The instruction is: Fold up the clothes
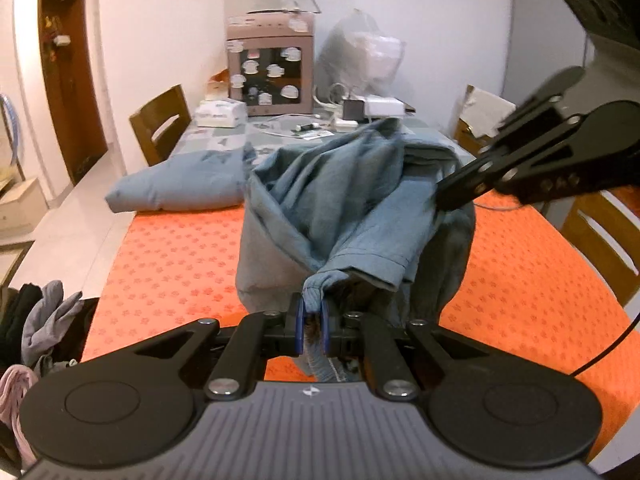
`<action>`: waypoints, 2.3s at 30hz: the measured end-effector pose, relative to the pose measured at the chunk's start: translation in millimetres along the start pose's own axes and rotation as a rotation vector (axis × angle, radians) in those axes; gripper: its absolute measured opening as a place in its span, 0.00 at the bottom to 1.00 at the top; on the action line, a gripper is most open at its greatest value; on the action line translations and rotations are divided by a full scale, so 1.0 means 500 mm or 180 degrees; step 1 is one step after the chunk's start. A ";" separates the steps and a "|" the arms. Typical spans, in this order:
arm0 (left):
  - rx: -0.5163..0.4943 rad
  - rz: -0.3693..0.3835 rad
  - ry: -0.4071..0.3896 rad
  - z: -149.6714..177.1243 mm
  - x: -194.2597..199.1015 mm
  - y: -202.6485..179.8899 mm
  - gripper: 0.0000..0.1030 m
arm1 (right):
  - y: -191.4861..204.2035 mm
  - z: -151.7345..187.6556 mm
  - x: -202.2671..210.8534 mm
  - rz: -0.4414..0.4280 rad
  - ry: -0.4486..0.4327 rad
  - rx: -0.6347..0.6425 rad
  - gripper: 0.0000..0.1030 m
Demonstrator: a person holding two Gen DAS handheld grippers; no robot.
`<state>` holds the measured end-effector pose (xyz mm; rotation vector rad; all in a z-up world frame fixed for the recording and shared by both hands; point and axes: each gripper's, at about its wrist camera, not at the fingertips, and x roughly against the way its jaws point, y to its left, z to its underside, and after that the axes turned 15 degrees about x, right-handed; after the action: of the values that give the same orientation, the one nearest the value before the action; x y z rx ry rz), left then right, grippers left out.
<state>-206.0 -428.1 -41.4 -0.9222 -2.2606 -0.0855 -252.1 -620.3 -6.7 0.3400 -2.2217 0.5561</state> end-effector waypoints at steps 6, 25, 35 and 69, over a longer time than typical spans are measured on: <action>-0.0022 -0.0013 -0.0043 -0.021 0.011 0.015 0.09 | -0.004 -0.010 0.019 -0.0138 -0.0075 0.0209 0.18; -0.0076 0.0139 0.0016 0.004 0.028 0.013 0.09 | 0.013 -0.082 -0.089 -0.0773 -0.0263 -0.0868 0.47; -0.0206 0.0329 0.0136 0.024 0.042 0.007 0.12 | -0.025 -0.017 -0.106 -0.0900 -0.0292 -0.1862 0.03; -0.0223 0.0018 0.0044 -0.044 -0.135 0.088 0.07 | -0.173 0.174 0.040 0.0082 -0.0236 -0.2386 0.03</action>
<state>-130.7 -442.1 -74.7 -0.9617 -2.2545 -0.1691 -285.5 -739.5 -17.8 -0.0635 -2.3250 -0.2974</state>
